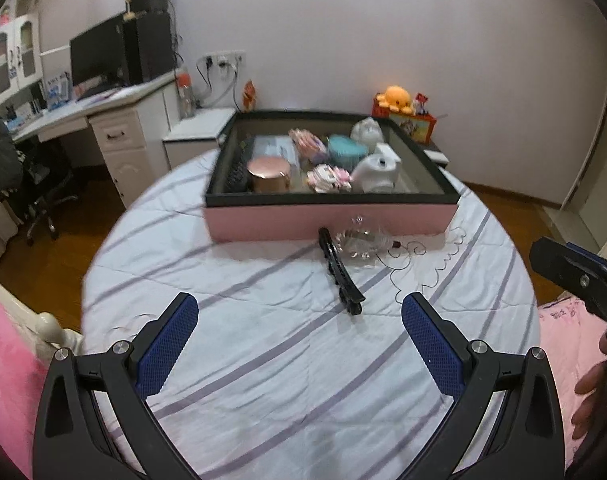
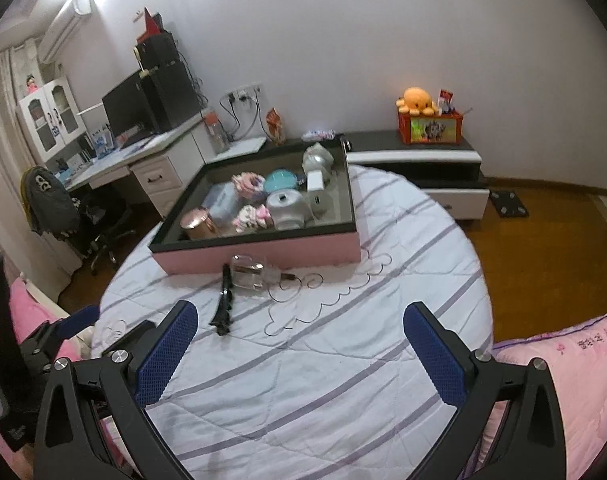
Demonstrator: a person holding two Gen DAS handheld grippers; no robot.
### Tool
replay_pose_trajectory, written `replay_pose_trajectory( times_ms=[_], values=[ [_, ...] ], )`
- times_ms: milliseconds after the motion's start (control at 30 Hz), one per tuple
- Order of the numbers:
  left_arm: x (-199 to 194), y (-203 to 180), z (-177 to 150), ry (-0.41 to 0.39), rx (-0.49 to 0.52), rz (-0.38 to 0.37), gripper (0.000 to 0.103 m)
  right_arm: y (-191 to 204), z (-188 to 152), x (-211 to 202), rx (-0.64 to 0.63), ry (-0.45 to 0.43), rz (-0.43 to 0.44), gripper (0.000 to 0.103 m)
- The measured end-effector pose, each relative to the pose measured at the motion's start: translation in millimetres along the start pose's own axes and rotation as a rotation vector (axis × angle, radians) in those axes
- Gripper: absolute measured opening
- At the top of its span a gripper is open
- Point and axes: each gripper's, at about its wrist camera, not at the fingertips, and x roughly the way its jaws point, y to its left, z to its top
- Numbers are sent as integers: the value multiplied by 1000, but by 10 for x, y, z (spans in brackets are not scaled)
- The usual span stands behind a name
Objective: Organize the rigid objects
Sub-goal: 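Withdraw both tools toward the glass bottle and black clip, then grasp the black clip with the left tool while the right tool grasps the glass bottle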
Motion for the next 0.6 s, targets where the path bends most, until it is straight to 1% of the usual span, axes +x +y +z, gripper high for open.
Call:
replay_pose_trajectory(
  times_ms=[167, 267, 300, 367, 400, 433, 467, 500, 533, 567, 600],
  values=[
    [480, -95, 24, 71, 10, -2, 103, -61, 4, 304, 13, 48, 1, 103],
    [774, -116, 34, 112, -1, 5, 103, -87, 13, 468, 19, 69, 2, 103],
    [836, -116, 31, 121, -6, 7, 101, -95, 20, 521, 21, 76, 1, 103],
    [970, -105, 35, 139, -21, 5, 96, -116, 31, 645, 25, 91, -1, 103],
    [1029, -97, 32, 149, -26, 5, 90, -118, 38, 700, 26, 98, 0, 103],
    [1070, -84, 26, 153, -26, 10, 88, -117, 50, 758, 27, 105, 3, 103],
    [1079, -79, 28, 138, -20, 13, 88, -118, 47, 794, 27, 110, 5, 103],
    [1080, -72, 37, 132, -20, 10, 80, -115, 51, 848, 28, 116, 9, 103],
    [1072, -48, 49, 125, -25, 5, 69, -98, 61, 918, 27, 125, 16, 103],
    [1064, -11, 58, 119, -30, -1, 65, -81, 68, 968, 27, 130, 22, 103],
    [1063, 30, 66, 114, -35, -11, 55, -70, 79, 1009, 27, 134, 27, 103]
  ],
)
